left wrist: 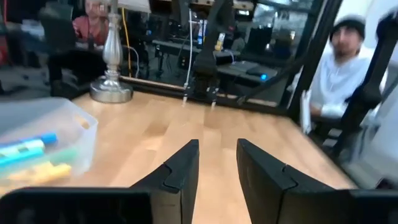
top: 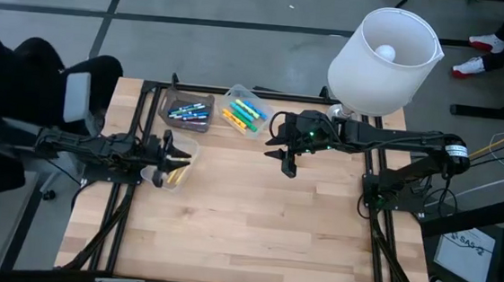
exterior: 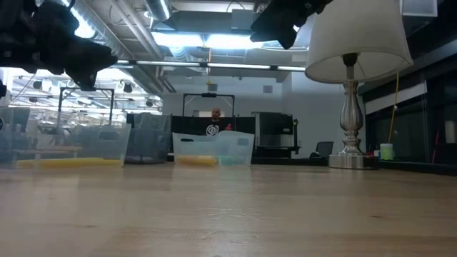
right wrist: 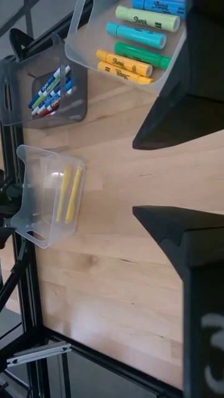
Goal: Pick & Place Markers
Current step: Return to Home Position
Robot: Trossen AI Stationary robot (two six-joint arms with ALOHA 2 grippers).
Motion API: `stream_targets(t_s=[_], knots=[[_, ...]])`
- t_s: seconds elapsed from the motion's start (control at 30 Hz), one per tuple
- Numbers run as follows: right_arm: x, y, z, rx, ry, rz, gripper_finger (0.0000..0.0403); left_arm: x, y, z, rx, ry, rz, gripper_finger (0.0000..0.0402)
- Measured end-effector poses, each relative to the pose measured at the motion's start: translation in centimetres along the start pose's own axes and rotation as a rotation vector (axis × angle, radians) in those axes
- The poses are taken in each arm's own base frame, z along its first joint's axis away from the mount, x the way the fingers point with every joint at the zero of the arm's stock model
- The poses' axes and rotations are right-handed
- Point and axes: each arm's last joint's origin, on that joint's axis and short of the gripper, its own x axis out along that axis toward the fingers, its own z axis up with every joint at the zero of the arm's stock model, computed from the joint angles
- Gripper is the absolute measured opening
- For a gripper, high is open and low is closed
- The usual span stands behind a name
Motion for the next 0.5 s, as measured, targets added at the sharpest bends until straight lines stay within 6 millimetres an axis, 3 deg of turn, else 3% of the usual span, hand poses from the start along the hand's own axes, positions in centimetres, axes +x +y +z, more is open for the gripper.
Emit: stream_targets(t_s=[0.2,0.5], knots=[[0.00,0.00,-0.01,0.000,0.000,0.000,0.0156,0.10,0.01,-0.13,0.207,0.016,0.002,0.0099],[0.00,0.00,-0.01,0.000,0.000,0.000,0.0156,0.09,-0.15,-0.25,0.191,0.032,-0.059,0.0099]])
